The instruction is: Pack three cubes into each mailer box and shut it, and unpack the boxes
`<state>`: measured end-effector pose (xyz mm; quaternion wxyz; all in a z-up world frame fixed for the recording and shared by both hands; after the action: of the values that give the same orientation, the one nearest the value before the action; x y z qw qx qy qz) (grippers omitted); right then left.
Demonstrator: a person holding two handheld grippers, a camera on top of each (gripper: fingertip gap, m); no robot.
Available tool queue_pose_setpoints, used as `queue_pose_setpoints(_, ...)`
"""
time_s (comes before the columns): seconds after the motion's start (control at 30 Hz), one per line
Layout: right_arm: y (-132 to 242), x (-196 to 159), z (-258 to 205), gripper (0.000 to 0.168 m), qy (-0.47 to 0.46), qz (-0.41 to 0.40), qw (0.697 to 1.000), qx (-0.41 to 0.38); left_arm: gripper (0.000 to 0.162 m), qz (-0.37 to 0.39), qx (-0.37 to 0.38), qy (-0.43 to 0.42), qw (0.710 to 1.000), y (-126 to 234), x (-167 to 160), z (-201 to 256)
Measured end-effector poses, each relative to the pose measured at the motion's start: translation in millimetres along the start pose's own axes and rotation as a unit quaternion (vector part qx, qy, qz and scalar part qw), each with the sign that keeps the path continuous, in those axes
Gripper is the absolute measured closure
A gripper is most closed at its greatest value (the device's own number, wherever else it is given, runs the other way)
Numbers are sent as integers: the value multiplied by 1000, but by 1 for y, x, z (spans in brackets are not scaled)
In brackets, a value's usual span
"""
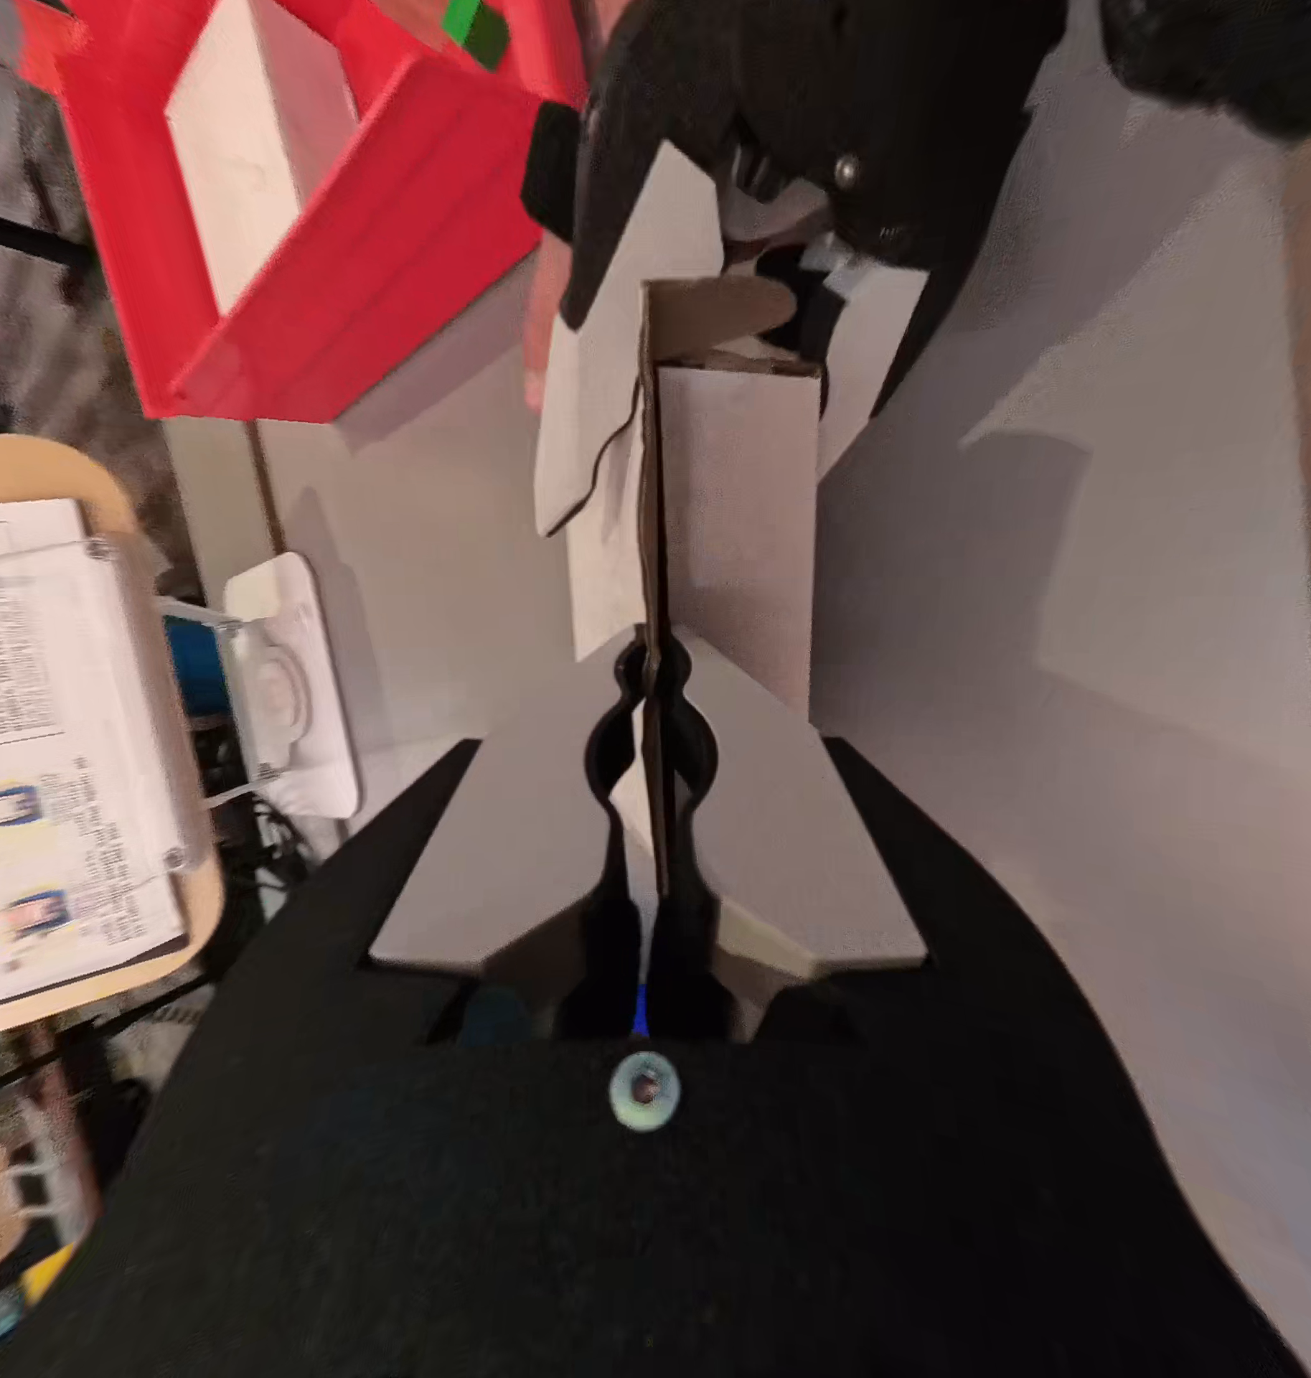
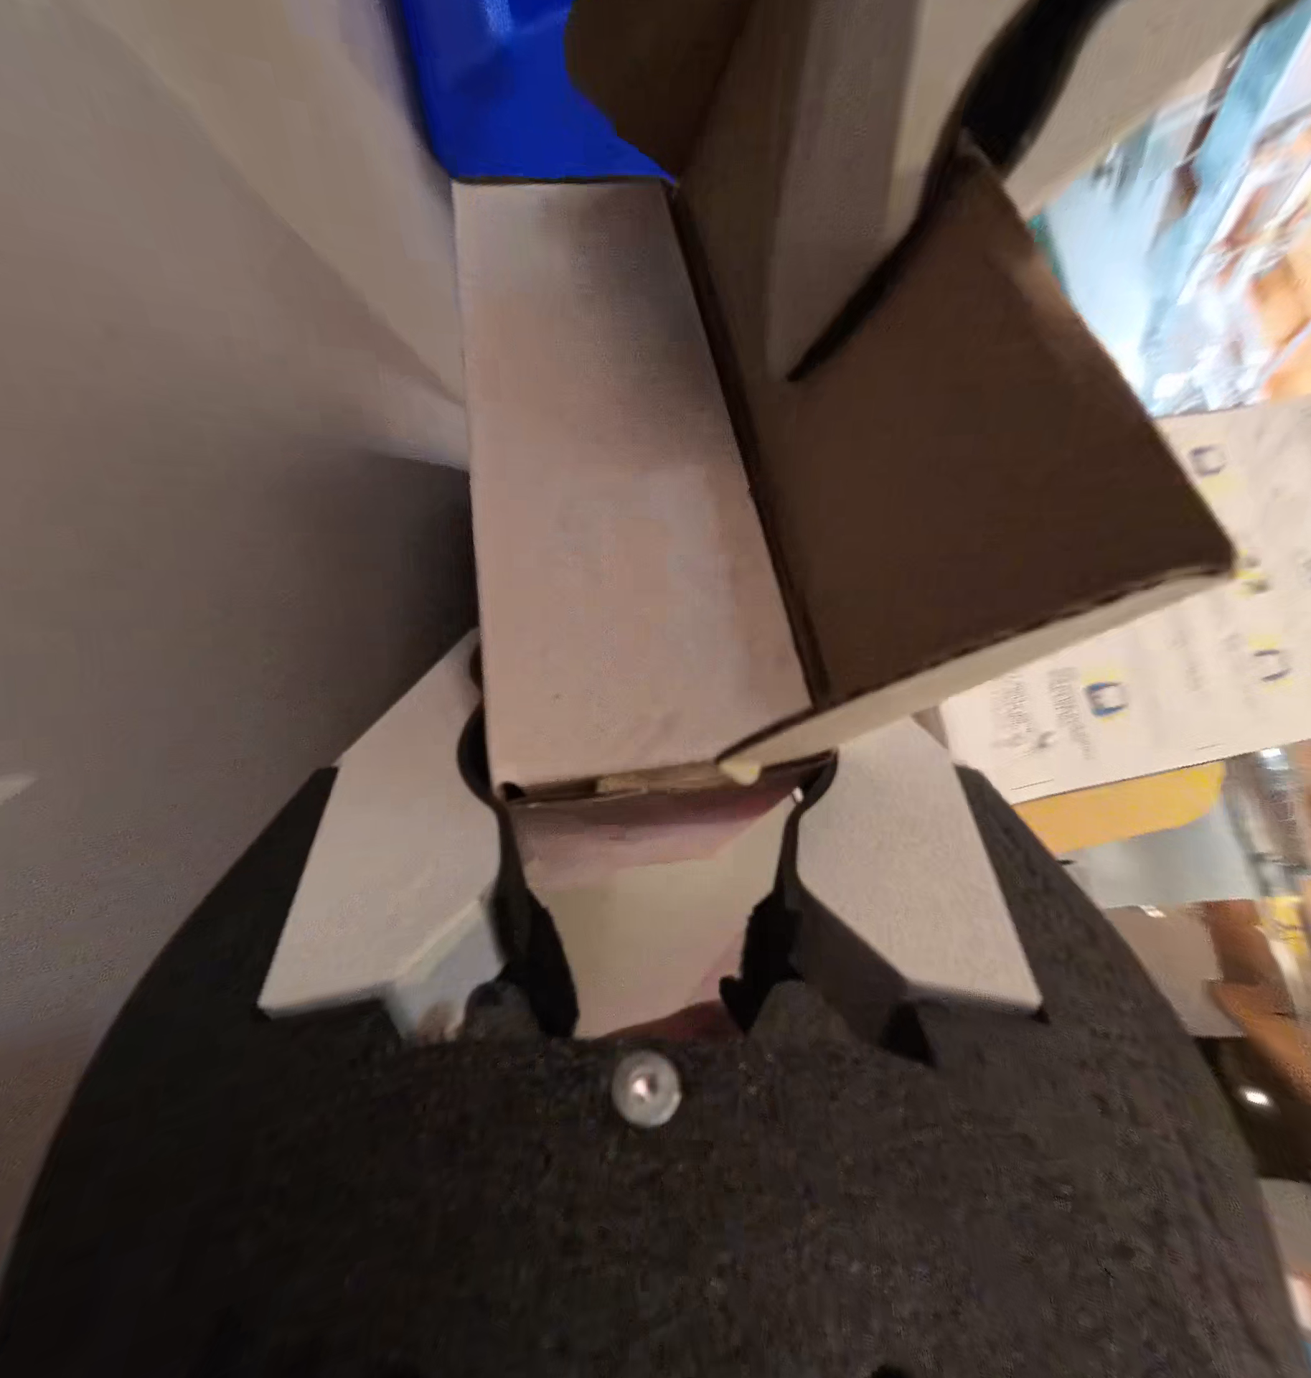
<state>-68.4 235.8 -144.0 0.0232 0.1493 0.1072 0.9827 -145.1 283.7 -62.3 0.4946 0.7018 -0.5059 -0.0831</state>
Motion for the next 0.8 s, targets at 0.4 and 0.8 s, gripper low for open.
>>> queue_pose_setpoints(0.4,30,-6,6,71,-284,-12,957,49,162,-9,27,-23,999,-12,-7,7)
queue_pose_setpoints(0.8,22,-7,10,95,-334,-27,941,54,162,-5,20,31,999,-16,-13,7)
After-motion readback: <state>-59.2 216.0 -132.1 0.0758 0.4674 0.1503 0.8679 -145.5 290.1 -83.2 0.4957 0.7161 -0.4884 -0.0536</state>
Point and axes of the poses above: each gripper's, where its closed fingertips meet, y back along the fingers, x out of its top, z = x × y across the jaws, the point moved 6 cm from there along y, back along the fingers, and after that the axes turned 9 degrees about y, right-handed, at the moved point
